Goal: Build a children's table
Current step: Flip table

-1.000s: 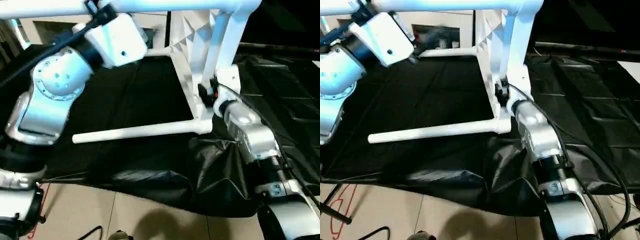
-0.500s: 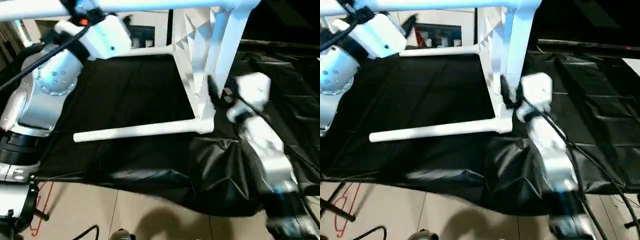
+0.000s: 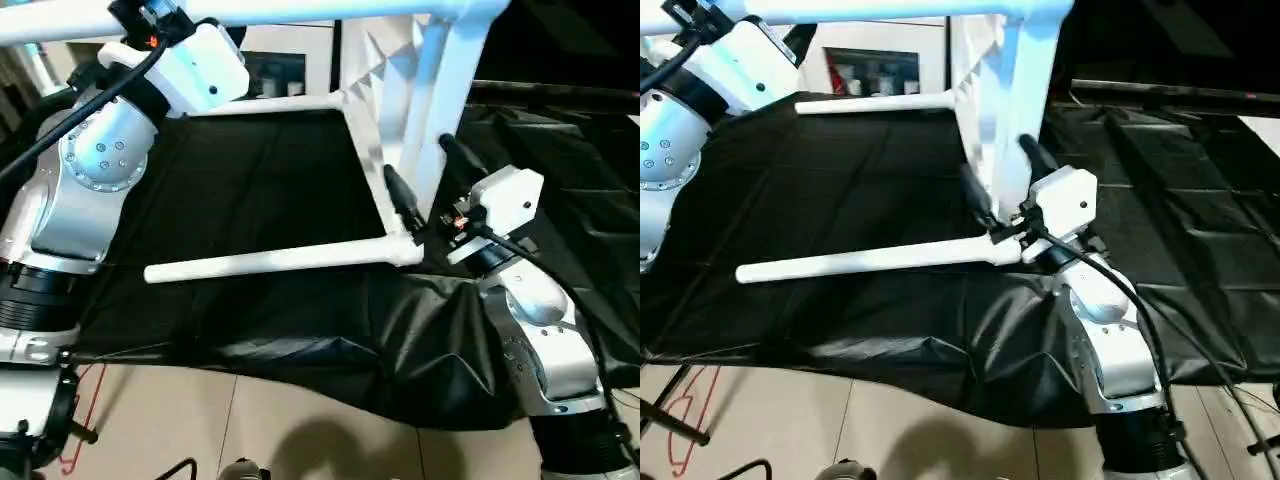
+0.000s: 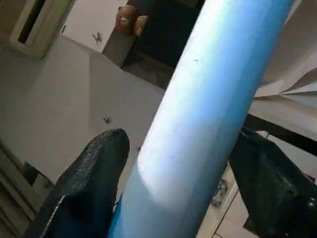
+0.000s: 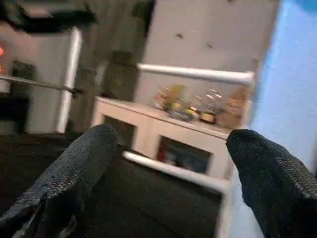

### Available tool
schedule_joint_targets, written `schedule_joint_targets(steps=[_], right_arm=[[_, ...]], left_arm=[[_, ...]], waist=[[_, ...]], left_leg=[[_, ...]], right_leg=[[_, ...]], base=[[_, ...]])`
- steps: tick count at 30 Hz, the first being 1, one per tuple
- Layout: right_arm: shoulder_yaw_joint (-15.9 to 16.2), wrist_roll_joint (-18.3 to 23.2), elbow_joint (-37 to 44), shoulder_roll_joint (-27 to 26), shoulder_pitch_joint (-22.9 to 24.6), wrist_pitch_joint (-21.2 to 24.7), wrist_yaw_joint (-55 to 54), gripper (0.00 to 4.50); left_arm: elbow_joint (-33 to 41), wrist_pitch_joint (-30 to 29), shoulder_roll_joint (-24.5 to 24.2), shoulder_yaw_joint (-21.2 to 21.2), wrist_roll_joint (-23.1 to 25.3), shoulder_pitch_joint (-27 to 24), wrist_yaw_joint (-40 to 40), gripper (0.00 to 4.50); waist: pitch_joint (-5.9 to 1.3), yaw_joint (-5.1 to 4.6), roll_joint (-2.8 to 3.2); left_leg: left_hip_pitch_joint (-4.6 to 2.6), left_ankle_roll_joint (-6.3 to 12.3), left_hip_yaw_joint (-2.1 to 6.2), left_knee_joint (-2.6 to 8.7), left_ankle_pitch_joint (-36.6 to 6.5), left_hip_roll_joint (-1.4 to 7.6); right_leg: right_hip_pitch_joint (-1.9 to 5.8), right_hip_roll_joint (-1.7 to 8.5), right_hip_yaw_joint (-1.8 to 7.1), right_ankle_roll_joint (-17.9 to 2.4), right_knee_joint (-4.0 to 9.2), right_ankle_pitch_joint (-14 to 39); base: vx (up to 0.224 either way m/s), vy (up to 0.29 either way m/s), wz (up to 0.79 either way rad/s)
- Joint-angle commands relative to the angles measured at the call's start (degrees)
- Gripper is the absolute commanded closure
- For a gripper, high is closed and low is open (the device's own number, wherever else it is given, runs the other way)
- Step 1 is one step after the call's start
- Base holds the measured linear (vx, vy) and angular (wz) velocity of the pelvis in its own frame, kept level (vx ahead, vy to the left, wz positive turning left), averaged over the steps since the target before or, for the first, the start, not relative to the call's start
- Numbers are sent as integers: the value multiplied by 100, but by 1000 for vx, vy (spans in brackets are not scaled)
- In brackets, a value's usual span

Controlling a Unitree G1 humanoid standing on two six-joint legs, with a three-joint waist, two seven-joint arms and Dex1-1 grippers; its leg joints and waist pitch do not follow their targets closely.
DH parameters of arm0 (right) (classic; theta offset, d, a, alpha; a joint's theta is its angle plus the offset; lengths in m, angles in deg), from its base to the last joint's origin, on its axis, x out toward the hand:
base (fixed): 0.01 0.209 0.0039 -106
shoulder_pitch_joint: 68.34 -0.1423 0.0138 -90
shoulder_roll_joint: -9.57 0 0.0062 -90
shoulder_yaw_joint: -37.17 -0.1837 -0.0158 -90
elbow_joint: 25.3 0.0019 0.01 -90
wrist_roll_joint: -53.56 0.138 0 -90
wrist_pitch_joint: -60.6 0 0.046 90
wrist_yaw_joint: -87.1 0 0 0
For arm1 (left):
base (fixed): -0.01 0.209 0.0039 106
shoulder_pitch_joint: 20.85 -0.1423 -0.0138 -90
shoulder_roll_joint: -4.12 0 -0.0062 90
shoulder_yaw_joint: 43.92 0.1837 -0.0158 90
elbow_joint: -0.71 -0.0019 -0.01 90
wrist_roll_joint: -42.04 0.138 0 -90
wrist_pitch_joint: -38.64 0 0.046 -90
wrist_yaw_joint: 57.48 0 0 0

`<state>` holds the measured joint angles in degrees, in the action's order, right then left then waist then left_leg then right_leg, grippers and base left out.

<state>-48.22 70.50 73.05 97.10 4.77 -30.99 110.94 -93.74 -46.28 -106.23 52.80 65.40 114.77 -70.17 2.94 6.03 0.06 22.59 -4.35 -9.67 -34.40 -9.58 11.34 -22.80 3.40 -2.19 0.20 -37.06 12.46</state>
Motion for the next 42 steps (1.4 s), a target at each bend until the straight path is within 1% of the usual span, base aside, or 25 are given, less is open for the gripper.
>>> schedule_joint_targets(steps=[1, 3, 4, 7, 8, 9, 12, 16, 19, 20, 21, 22, 23, 24, 25, 27, 28, 29, 31, 33, 34, 36, 37, 40, 42], right_arm=[[116, 441, 226, 65, 71, 344, 449, 41], [210, 520, 272, 127, 137, 463, 631, 41], [336, 489, 277, 225, 215, 521, 799, 41], [384, 410, 254, 262, 247, 472, 844, 41], [385, 383, 232, 263, 269, 436, 847, 41], [370, 367, 211, 257, 276, 411, 827, 41], [351, 363, 195, 249, 281, 402, 807, 41], [351, 363, 195, 249, 281, 402, 807, 41], [351, 363, 195, 249, 281, 402, 807, 41], [330, 327, 157, 261, 286, 406, 797, 41], [293, 297, 67, 279, 306, 462, 774, 41], [256, 301, 15, 308, 325, 553, 784, 41], [226, 316, -16, 331, 345, 649, 799, 41], [216, 334, -22, 341, 359, 707, 804, 41], [211, 365, -16, 359, 375, 785, 814, 41], [212, 396, -16, 376, 389, 870, 815, 41], [215, 407, -19, 376, 404, 924, 803, 41], [218, 417, -65, 372, 434, 1048, 756, 41], [196, 510, -115, 334, 485, 1234, 706, 41], [88, 656, -252, 208, 546, 1451, 590, 41], [3, 709, -330, 129, 568, 1620, 447, 15], [-91, 690, -444, 40, 568, 1736, 224, 8], [-131, 667, -494, 0, 566, 1761, 126, 2], [-539, 862, -834, -377, 341, 1911, -487, 0], [-683, 994, -930, -501, 243, 1993, -648, 0]], left_arm=[[-43, -155, 60, 36, -67, -67, -195, 133], [-47, -246, 71, 35, -125, -68, -278, 147], [-51, -363, 99, 42, -197, -82, -381, 166], [-56, -477, 156, 19, -325, -104, -483, 176], [-40, -689, 274, -85, -544, -132, -546, 187], [-24, -910, 374, -181, -724, -142, -605, 189], [-13, -1066, 446, -263, -851, -137, -625, 190], [-13, -1066, 446, -263, -851, -137, -625, 190], [-13, -1066, 446, -263, -851, -137, -625, 190], [-23, -1272, 518, -349, -997, -99, -673, 191], [-46, -1783, 736, -594, -1327, 41, -637, 191], [-50, -2225, 927, -814, -1587, 163, -599, 191], [-52, -2573, 1089, -1010, -1790, 263, -531, 191], [-58, -2705, 1168, -1121, -1874, 305, -450, 191], [-62, -2793, 1247, -1247, -1926, 341, -352, 190], [-78, -2837, 1325, -1377, -1984, 382, -235, 190], [-66, -2856, 1376, -1475, -2008, 408, -204, 190], [-51, -2870, 1439, -1612, -2059, 441, -139, 190], [4, -2973, 1537, -1777, -2128, 471, -82, 190], [110, -3094, 1661, -1953, -2190, 497, -86, 190], [179, -3129, 1694, -1986, -2188, 480, -129, 190], [252, -3159, 1731, -2008, -2205, 434, -154, 191], [290, -3178, 1751, -2020, -2224, 409, -160, 198], [417, -3224, 1763, -1975, -2230, 300, -174, 210], [458, -3259, 1766, -1973, -2258, 273, -153, 213]], waist=[[-366, 10, 71], [-367, 17, 68], [-366, 34, 66], [-357, 51, 58], [-351, 49, 48], [-346, 50, 42], [-350, 55, 38], [-363, 75, 63], [-364, 71, 75], [-370, 70, 62], [-370, 68, 48], [-370, 85, 58], [-372, 100, 42], [-360, 106, 34], [-374, 158, 24], [-375, 185, 16], [-381, 202, 7], [-392, 226, 39], [-400, 230, 60], [-402, 222, 63], [-424, 230, 62], [-427, 221, 95], [-426, 192, 70], [-416, 163, 28], [-403, 154, 4]], left_leg=[[-132, -175, 85, 417, -1422, 153], [-137, -169, 80, 413, -1426, 148], [-125, -184, 76, 415, -1367, 143], [-137, -203, 69, 417, -1435, 144], [-129, -206, 70, 422, -1482, 138], [-132, -214, 66, 428, -1485, 138], [-127, -185, 67, 425, -1493, 131], [-115, -105, 65, 419, -1403, 127], [-109, -118, 73, 431, -1413, 131], [-113, -120, 70, 429, -1414, 131], [-129, -122, 54, 424, -1365, 131], [-135, -105, 52, 412, -1358, 126], [-137, -73, 43, 400, -1320, 111], [-128, -53, 36, 401, -1288, 108], [-110, 47, 36, 392, -1147, 101], [-101, 108, 29, 373, -1050, 92], [-94, 192, 15, 359, -980, 76], [-90, 249, 11, 350, -908, 79], [-69, 274, 16, 350, -834, 79], [-71, 306, 16, 354, -880, 84], [-69, 303, 20, 350, -893, 89], [-66, 259, 40, 374, -878, 108], [-76, 142, 56, 402, -997, 131], [-80, 44, 60, 426, -1206, 126], [-95, -4, 60, 437, -1314, 131]], right_leg=[[209, 358, 226, -838, 448, 516], [205, 355, 226, -841, 454, 520], [205, 358, 226, -843, 455, 504], [190, 373, 235, -818, 480, 704], [192, 374, 235, -790, 490, 848], [189, 386, 238, -779, 498, 978], [185, 388, 239, -736, 518, 1174], [174, 383, 240, -633, 540, 1331], [172, 377, 232, -617, 540, 1333], [171, 376, 233, -612, 540, 1312], [164, 376, 235, -661, 526, 1274], [151, 376, 235, -683, 536, 1274], [162, 381, 232, -717, 539, 1320], [167, 377, 234, -722, 544, 1344], [189, 401, 232, -709, 549, 1377], [178, 383, 221, -714, 538, 1259], [182, 400, 217, -717, 538, 1246], [177, 417, 212, -722, 541, 1271], [185, 413, 196, -740, 534, 1225], [165, 410, 183, -800, 538, 1171], [164, 416, 178, -797, 538, 1157], [149, 399, 172, -819, 526, 1040], [143, 383, 159, -847, 504, 817], [147, 394, 159, -841, 502, 737], [146, 412, 168, -843, 508, 766]], base=[[0, 0, 0], [0, 0, 0], [0, 0, 0], [0, 0, 0], [0, 0, 0], [0, 0, 0], [0, 0, 0], [0, 0, 0], [0, 0, 0], [0, 0, 0], [0, 0, 0], [0, 0, 0], [0, 0, 0], [0, 0, 0], [0, 0, 0], [0, 0, 0], [0, 0, 0], [0, 0, 0], [0, 0, 0], [0, 0, 0], [0, 0, 0], [0, 0, 0], [0, 0, 0], [0, 0, 0], [0, 0, 0]])
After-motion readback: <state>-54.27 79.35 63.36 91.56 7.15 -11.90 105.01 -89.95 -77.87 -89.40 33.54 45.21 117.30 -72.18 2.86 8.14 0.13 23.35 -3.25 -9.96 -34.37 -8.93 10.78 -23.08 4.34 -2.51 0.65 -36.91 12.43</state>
